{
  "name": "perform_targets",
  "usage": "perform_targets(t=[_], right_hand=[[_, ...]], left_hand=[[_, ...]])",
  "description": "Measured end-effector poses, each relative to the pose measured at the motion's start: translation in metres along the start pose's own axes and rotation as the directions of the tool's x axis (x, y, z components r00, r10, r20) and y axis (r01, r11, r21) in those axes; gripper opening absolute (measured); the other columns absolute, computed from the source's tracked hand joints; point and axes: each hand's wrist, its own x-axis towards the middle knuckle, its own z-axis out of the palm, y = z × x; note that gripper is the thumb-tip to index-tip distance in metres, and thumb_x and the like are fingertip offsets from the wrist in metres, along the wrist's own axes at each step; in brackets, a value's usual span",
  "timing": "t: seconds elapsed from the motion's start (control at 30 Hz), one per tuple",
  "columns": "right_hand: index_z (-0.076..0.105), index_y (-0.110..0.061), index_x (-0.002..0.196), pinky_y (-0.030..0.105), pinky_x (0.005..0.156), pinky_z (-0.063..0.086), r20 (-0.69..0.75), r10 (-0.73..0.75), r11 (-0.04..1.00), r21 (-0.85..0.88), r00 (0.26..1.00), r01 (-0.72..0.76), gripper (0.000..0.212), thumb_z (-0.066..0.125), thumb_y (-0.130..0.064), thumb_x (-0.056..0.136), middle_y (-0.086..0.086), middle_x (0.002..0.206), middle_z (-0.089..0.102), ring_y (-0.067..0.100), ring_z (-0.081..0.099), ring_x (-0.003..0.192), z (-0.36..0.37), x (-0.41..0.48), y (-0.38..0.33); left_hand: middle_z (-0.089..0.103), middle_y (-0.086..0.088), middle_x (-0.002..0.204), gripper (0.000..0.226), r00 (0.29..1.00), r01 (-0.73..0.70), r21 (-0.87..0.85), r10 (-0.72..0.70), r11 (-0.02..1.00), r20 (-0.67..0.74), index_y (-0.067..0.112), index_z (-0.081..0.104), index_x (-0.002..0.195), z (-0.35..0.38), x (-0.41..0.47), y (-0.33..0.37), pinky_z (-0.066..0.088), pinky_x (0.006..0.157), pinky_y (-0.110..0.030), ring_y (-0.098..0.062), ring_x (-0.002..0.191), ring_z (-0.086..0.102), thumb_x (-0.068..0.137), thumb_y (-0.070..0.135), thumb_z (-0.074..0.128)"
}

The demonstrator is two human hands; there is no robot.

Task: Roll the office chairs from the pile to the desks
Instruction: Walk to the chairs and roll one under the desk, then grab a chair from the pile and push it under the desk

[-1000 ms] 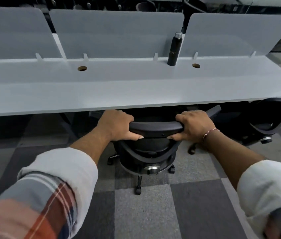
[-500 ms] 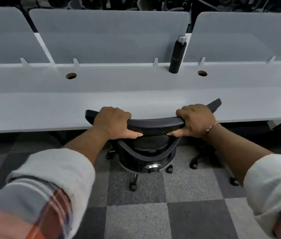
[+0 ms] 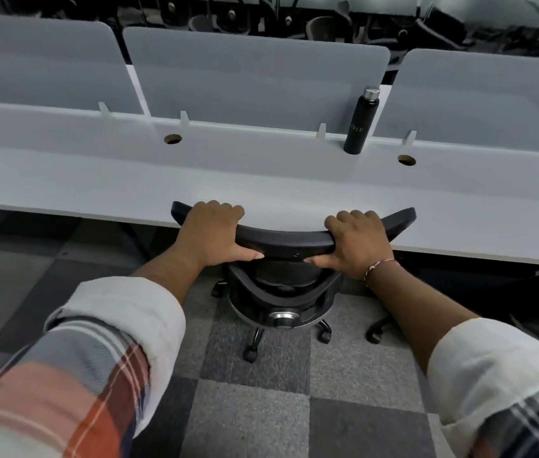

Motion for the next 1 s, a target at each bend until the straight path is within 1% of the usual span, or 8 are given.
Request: perform_targets(t=[0.17,0.27,0.33,0.43,0.57,0.77,0.87,1.0], right_hand=[[0.056,-0.018,0.101,0.047,0.102,0.034,-0.04,0.231,0.972,0.046,0.972,-0.23,0.072,0.057,-0.084,0.07,0.004,0.097,0.056,0.03,0.051,0.097,-0.001,-0.024,-0.032],[0.042,-0.013,0.138,0.052,0.121,0.005,-0.048,0.356,0.932,0.09,0.933,-0.351,0.092,0.051,-0.081,0.077,0.017,0.142,0.042,0.041,0.026,0.14,0.0,-0.039,-0.066],[0.02,-0.012,0.154,0.052,0.121,-0.003,-0.02,0.366,0.926,0.112,0.93,-0.362,0.1,0.045,-0.077,0.083,0.022,0.16,0.015,0.041,0.003,0.15,-0.001,-0.049,-0.096],[0.013,-0.011,0.158,0.053,0.122,0.003,-0.007,0.213,0.965,0.16,0.977,-0.209,0.096,0.053,-0.062,0.087,0.025,0.162,-0.001,0.041,-0.006,0.15,0.005,-0.072,-0.139],[0.027,-0.014,0.154,0.052,0.119,0.01,0.082,-0.004,0.989,0.147,0.997,-0.008,0.084,0.059,-0.053,0.087,0.023,0.161,0.013,0.039,0.01,0.149,0.021,-0.095,-0.185],[0.018,-0.017,0.157,0.048,0.119,0.0,0.254,-0.085,0.983,0.18,0.964,0.039,0.075,0.04,-0.056,0.096,0.021,0.163,0.004,0.036,-0.003,0.15,0.012,-0.1,-0.251],[0.032,-0.016,0.153,0.05,0.119,0.012,0.251,-0.12,0.98,0.183,0.961,0.074,0.073,0.045,-0.056,0.093,0.024,0.159,0.02,0.039,0.015,0.149,0.009,-0.099,-0.289],[0.035,-0.017,0.152,0.047,0.121,0.005,0.278,-0.183,0.967,0.224,0.943,0.121,0.072,0.036,-0.058,0.092,0.023,0.159,0.023,0.038,0.018,0.148,0.002,-0.097,-0.34]], left_hand=[[0.057,-0.007,0.118,0.098,0.986,0.149,-0.045,-0.152,0.988,-0.067,0.015,0.053,0.117,0.001,-0.031,0.028,0.035,0.109,-0.046,-0.03,0.116,0.051,0.062,0.096,0.045],[0.016,-0.021,0.162,0.124,0.985,0.17,0.033,-0.169,0.985,-0.028,0.006,0.016,0.156,0.01,-0.058,0.044,0.012,0.124,-0.052,-0.039,0.152,0.007,0.071,0.093,0.038],[-0.011,-0.02,0.166,0.124,0.985,0.173,0.008,-0.173,0.985,-0.014,0.008,-0.008,0.158,0.017,-0.079,0.051,0.003,0.125,-0.05,-0.036,0.153,-0.012,0.077,0.089,0.039],[-0.018,-0.019,0.164,0.109,0.991,0.13,-0.009,-0.129,0.992,0.034,0.01,-0.012,0.158,0.033,-0.117,0.059,0.0,0.125,-0.048,-0.032,0.153,-0.016,0.088,0.079,0.034],[-0.006,-0.016,0.167,0.095,0.984,0.15,-0.019,-0.147,0.989,0.095,0.012,-0.002,0.16,0.057,-0.174,0.057,0.001,0.126,-0.046,-0.029,0.154,-0.009,0.093,0.07,0.034],[-0.007,-0.015,0.167,0.088,0.949,0.271,-0.035,-0.261,0.962,0.177,0.014,0.0,0.16,0.062,-0.247,0.025,0.002,0.125,-0.047,-0.028,0.154,-0.011,0.098,0.065,0.033],[0.004,-0.017,0.167,0.086,0.935,0.318,-0.038,-0.307,0.947,0.176,0.012,0.011,0.16,0.06,-0.281,0.008,0.009,0.125,-0.048,-0.03,0.155,-0.002,0.095,0.067,0.023],[-0.001,-0.016,0.167,0.093,0.923,0.354,-0.022,-0.345,0.935,0.169,0.013,0.007,0.161,0.057,-0.328,-0.019,-0.006,0.12,-0.043,-0.03,0.154,-0.006,0.087,0.069,0.005]])
